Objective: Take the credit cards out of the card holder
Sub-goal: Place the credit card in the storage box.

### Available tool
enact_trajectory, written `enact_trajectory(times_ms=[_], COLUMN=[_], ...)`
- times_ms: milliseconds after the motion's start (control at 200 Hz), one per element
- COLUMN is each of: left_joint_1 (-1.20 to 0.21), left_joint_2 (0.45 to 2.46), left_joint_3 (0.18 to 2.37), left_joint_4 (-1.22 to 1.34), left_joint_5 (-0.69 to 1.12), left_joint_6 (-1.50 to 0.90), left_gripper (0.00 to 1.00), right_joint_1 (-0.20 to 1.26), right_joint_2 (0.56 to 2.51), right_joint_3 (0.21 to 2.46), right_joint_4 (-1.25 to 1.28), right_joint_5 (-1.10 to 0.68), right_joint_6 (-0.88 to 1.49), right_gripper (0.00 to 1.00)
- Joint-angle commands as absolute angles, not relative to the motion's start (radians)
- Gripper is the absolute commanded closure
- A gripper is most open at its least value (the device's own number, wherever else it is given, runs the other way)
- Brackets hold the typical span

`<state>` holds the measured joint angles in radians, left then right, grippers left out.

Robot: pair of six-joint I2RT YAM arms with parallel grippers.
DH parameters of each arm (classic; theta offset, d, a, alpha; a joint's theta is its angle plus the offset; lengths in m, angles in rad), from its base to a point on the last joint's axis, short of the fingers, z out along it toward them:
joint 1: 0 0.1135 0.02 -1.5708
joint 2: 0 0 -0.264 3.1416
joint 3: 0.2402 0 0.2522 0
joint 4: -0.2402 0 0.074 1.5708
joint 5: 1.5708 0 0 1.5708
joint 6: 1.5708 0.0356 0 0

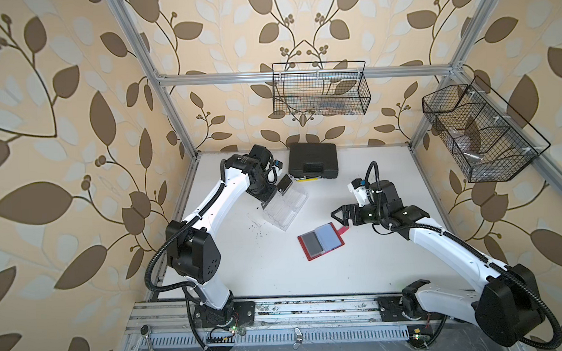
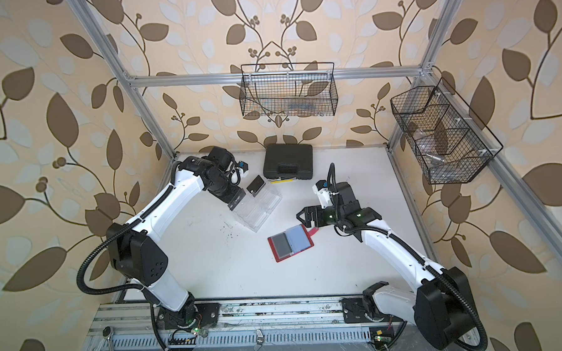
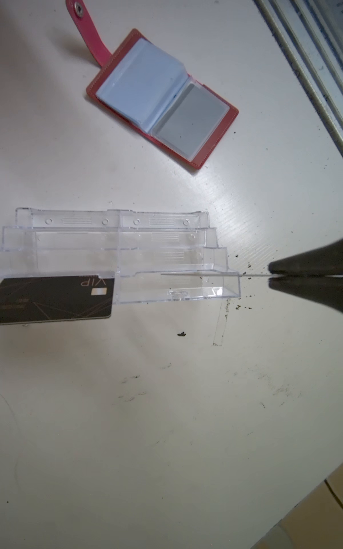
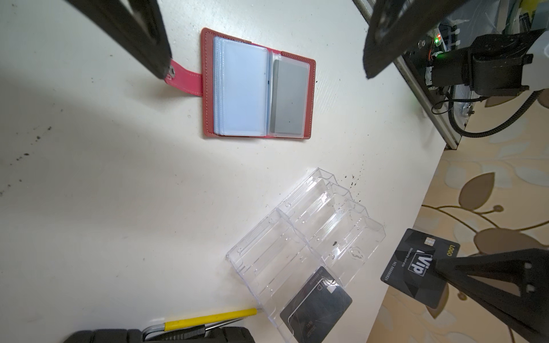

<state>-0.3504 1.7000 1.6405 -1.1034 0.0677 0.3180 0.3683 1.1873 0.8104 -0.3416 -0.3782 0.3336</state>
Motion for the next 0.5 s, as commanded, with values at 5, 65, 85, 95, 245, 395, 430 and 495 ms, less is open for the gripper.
enact_trajectory(times_ms=[5, 65, 85, 95, 245, 395, 430, 495], left_joint_1=[-0.347, -0.346, -0.345, -0.345, -0.342, -0.329, -0.328, -0.325], left_joint_2=[1.73, 1.754, 1.761, 1.765, 1.803, 1.845, 1.849, 1.857], left_joint_3=[1.716, 1.738, 1.745, 1.748, 1.763, 1.78, 1.78, 1.785], left_joint_4=[-1.143, -1.144, -1.146, -1.147, -1.135, -1.145, -1.143, -1.14], left_joint_5=[0.075, 0.09, 0.093, 0.095, 0.109, 0.104, 0.104, 0.11], left_joint_6=[0.367, 0.365, 0.365, 0.364, 0.368, 0.37, 0.371, 0.371], left_gripper=[1.0, 1.0, 1.0, 1.0, 1.0, 1.0, 1.0, 1.0], right_joint_1=[0.364, 0.364, 0.364, 0.364, 0.364, 0.362, 0.361, 0.361], right_joint_2=[1.199, 1.204, 1.205, 1.207, 1.206, 1.194, 1.19, 1.189], right_joint_3=[0.847, 0.846, 0.845, 0.845, 0.844, 0.844, 0.843, 0.844], right_joint_4=[-0.365, -0.366, -0.368, -0.368, -0.383, -0.391, -0.391, -0.392], right_joint_5=[-0.405, -0.405, -0.405, -0.405, -0.404, -0.405, -0.405, -0.401], right_joint_6=[0.301, 0.297, 0.296, 0.295, 0.288, 0.286, 0.286, 0.286], right_gripper=[0.0, 0.0, 0.0, 0.0, 0.0, 0.0, 0.0, 0.0])
